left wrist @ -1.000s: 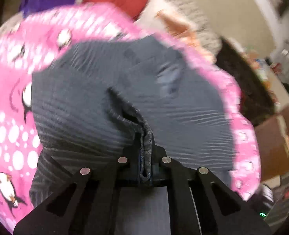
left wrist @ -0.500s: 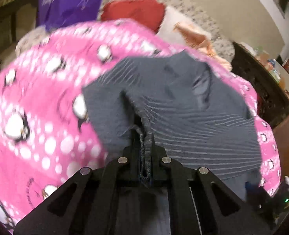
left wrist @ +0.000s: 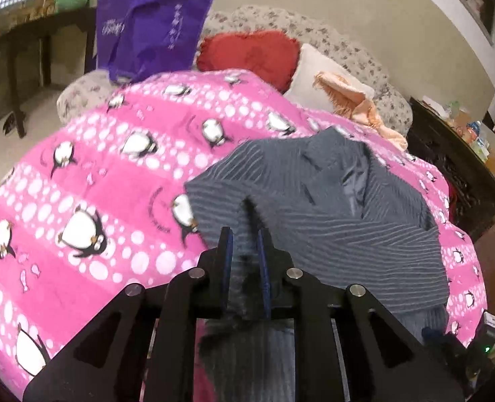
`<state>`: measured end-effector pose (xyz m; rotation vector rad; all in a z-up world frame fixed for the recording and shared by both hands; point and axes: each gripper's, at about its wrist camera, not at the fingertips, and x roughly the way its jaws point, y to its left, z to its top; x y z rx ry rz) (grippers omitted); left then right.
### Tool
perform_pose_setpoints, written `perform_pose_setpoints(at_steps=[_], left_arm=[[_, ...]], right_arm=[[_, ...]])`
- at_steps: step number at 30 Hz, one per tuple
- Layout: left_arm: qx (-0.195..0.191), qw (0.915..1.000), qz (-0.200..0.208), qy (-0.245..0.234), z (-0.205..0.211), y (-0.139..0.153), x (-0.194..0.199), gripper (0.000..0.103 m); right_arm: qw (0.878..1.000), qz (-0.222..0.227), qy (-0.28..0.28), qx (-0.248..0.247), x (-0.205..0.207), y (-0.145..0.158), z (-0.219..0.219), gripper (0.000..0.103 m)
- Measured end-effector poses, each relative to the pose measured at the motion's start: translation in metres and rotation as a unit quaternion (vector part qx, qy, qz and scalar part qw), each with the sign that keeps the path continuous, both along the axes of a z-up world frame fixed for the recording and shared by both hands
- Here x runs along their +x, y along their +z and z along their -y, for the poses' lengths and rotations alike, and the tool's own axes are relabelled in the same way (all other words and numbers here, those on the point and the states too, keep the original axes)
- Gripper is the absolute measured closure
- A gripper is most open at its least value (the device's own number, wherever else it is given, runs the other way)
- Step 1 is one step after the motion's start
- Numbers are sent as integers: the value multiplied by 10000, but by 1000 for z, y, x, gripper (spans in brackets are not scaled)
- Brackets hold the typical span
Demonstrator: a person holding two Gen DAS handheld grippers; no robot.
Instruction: Fold large clothes
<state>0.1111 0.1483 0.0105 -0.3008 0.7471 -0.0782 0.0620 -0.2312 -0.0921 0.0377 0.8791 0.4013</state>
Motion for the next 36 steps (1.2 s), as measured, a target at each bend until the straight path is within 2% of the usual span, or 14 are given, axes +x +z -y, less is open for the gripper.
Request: perform_pose_setpoints(at_steps=[6, 10, 11, 13, 18, 20, 21, 23, 24, 26, 28, 31, 33, 36], left_arm=[[140, 9973, 246, -683, 50, 6, 21, 90], [824, 9957, -426, -33, 46, -38, 54, 90], [766, 9952, -613, 38, 41, -52, 57, 90], [689, 9969, -373, -9, 37, -61, 47, 90], [862, 9959, -284, -50, 42, -65, 42, 89], [768, 9967, -276, -51, 40, -65, 43, 89], [714, 9971, -263, -54, 38, -65, 41, 89], [660, 9975, -257, -55, 37, -59, 39, 89], [580, 9980, -201, -120, 37, -55, 37, 89], [620, 9976, -263, -187, 42, -55, 39, 81], [720, 9961, -381, -344, 48, -68, 45, 69], [555, 9968, -451, -346, 46, -73, 47, 69], [478, 9974, -429, -333, 44, -73, 46, 69], [526, 9973, -440, -277, 45, -74, 47, 68]], right_arm=[[9999, 98, -57, -7, -6, 1, 0, 0], [9999, 55, -92, -42, -7, 1, 2, 1], [9999, 6, -81, -81, -6, 3, 1, 12], [9999, 16, -143, -15, -6, 16, 8, 36], [9963, 694, -349, 369, 17, 71, 22, 43], [9967, 595, -83, 548, 42, 79, 15, 64], [9970, 456, 15, 618, 61, 77, 12, 64], [9994, 80, -302, 156, 88, 56, 17, 68], [9981, -53, -577, -212, 97, 43, 23, 78], [9944, -437, -961, -91, 105, 13, 51, 79], [9944, -291, -900, 467, 95, 11, 66, 79], [9972, -356, -635, 166, 89, 16, 58, 74], [9975, -479, -510, -52, 91, 28, 57, 75], [9967, 117, -787, 176, 103, 67, 74, 73]])
